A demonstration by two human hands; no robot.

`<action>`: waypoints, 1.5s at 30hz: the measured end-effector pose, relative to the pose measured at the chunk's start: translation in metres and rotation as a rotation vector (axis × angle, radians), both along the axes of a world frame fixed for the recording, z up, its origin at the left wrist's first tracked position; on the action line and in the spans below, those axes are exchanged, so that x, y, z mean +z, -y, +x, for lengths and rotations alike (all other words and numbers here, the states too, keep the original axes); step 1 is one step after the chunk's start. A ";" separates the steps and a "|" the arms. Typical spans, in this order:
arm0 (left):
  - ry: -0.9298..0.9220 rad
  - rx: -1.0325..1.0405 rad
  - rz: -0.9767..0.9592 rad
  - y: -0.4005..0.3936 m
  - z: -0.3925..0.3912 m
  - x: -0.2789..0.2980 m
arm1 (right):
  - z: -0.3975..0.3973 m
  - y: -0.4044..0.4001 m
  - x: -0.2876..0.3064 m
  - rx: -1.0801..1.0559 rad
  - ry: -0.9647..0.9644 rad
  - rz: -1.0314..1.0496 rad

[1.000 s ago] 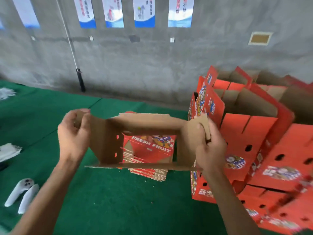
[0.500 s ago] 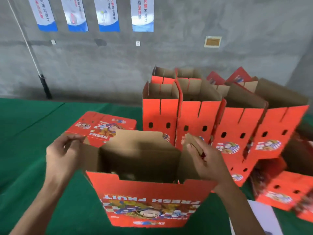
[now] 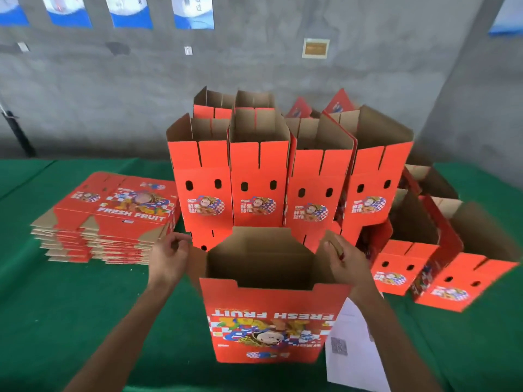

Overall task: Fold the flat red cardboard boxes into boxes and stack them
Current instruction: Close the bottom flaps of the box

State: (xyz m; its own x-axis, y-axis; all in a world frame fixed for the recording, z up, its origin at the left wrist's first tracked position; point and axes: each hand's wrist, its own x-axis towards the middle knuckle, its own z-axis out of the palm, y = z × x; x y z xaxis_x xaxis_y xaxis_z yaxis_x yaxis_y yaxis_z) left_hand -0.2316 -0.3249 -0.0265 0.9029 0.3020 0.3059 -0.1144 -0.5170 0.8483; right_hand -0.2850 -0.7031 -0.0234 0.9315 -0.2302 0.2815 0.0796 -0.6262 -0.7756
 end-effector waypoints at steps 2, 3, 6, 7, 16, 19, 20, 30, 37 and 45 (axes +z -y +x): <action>-0.014 0.005 0.016 0.004 -0.003 -0.009 | -0.003 0.003 -0.012 -0.012 -0.008 -0.015; -0.014 0.014 0.014 0.004 -0.003 -0.013 | -0.004 0.005 -0.016 -0.032 0.001 0.002; -0.009 0.027 0.045 0.003 -0.006 -0.020 | -0.007 0.011 -0.023 -0.080 0.029 0.043; 0.009 0.018 0.101 0.004 -0.008 -0.020 | -0.007 0.012 -0.023 -0.078 0.045 0.031; 0.361 -0.671 0.387 -0.006 -0.035 -0.016 | -0.002 0.018 -0.025 -0.232 0.039 -0.055; 0.316 -0.756 0.395 -0.013 -0.050 -0.021 | -0.001 0.017 -0.027 -0.282 0.010 -0.054; 0.273 -0.763 0.452 -0.014 -0.053 -0.021 | -0.001 0.016 -0.027 -0.287 0.012 -0.045; -0.118 -0.324 0.767 0.038 -0.058 -0.033 | -0.028 0.013 -0.023 -0.005 0.132 0.219; -0.321 -0.091 1.060 0.071 -0.054 -0.034 | -0.038 -0.007 -0.027 0.215 0.033 0.206; 0.326 -0.256 0.550 0.081 -0.067 -0.025 | -0.012 -0.007 -0.015 0.275 -0.010 0.399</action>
